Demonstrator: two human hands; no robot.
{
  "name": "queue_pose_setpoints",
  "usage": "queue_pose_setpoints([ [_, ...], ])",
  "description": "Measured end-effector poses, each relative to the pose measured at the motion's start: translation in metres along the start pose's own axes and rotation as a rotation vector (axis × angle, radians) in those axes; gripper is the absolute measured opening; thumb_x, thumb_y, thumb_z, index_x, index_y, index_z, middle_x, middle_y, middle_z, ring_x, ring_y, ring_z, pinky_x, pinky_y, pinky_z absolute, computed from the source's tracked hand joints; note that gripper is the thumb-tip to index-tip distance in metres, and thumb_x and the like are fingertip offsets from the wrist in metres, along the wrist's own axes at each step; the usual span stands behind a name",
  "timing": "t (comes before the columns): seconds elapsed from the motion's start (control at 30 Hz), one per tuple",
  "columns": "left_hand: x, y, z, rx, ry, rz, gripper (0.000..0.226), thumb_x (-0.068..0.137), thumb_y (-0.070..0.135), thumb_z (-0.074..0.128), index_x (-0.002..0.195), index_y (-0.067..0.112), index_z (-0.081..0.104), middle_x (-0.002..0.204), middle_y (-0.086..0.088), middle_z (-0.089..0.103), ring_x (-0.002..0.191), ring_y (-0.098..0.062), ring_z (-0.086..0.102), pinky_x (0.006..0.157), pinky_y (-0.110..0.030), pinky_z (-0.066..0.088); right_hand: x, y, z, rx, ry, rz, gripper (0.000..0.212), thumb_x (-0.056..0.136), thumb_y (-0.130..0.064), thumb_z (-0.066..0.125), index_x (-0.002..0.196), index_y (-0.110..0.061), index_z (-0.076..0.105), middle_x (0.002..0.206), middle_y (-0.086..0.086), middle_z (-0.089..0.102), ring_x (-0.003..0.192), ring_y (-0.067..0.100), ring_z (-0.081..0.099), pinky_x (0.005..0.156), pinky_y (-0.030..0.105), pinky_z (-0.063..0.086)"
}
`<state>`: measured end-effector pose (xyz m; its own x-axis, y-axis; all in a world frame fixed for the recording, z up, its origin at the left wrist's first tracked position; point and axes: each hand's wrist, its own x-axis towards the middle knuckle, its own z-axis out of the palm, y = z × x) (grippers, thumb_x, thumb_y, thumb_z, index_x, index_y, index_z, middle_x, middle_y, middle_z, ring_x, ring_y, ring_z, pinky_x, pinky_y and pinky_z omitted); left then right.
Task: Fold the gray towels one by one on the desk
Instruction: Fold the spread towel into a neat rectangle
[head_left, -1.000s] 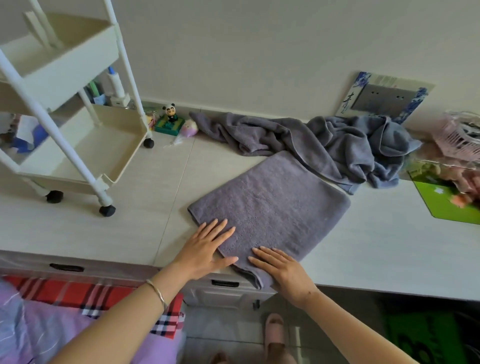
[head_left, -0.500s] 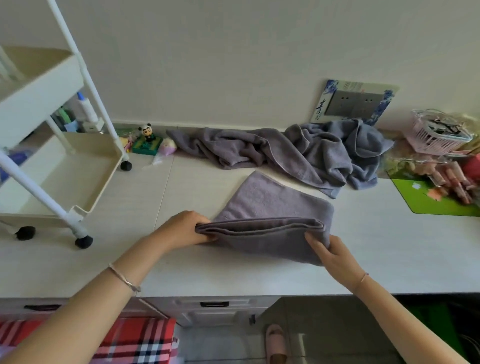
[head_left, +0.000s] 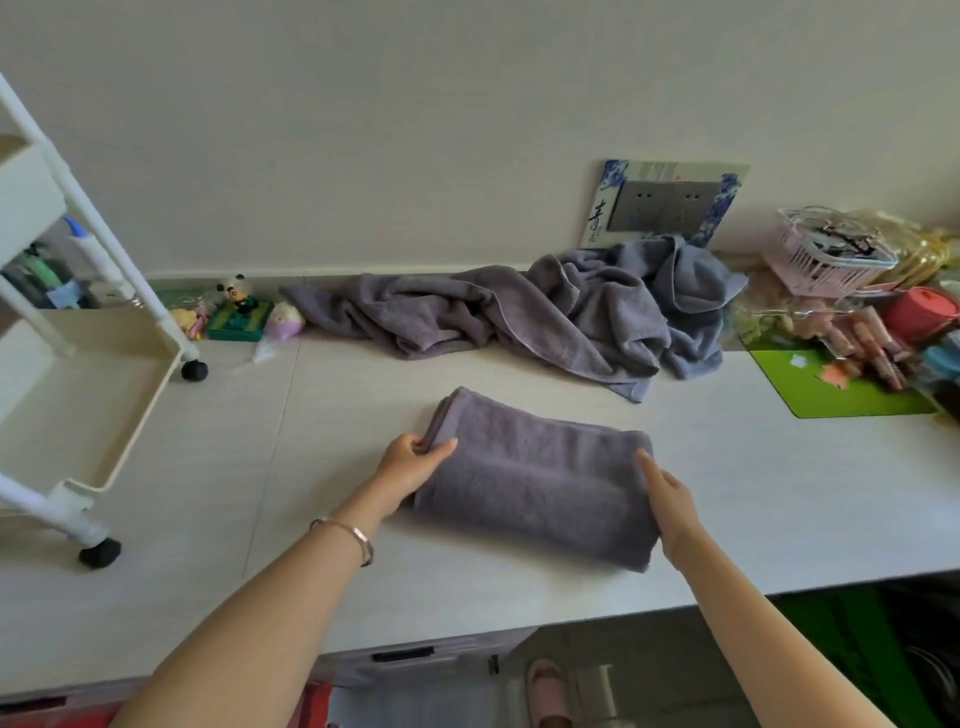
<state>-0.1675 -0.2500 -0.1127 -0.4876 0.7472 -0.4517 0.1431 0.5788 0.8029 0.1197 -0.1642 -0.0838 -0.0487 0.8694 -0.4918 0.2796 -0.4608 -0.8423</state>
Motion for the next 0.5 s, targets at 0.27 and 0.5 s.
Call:
queue_pose_setpoints([
  [0.27, -0.018, -0.020, 0.009, 0.005, 0.083, 0.296, 0.031, 0.089, 0.034, 0.063, 0.079, 0.007, 0.052, 0.066, 0.000, 0.049, 0.061, -0.010, 0.044, 0.056, -0.025, 0.032, -0.033, 0.039, 0.000, -0.015, 0.065, -0.203, 0.015, 0.093, -0.036, 0.053, 0.089, -0.023, 0.059, 0.092, -0.008, 0.063, 0.088, 0.005, 0.057, 0.071, 0.022, 0.046],
  [0.5, -0.042, -0.044, 0.026, -0.007, 0.301, 0.382, 0.025, 0.096, 0.024, 0.052, 0.076, 0.021, 0.036, 0.057, 0.007, 0.035, 0.049, -0.009, 0.036, 0.050, -0.024, 0.029, -0.009, 0.046, 0.016, -0.116, 0.198, -0.282, 0.037, 0.094, -0.032, 0.054, 0.072, -0.005, 0.044, 0.066, 0.008, 0.045, 0.065, 0.019, 0.039, 0.058, 0.030, 0.033],
])
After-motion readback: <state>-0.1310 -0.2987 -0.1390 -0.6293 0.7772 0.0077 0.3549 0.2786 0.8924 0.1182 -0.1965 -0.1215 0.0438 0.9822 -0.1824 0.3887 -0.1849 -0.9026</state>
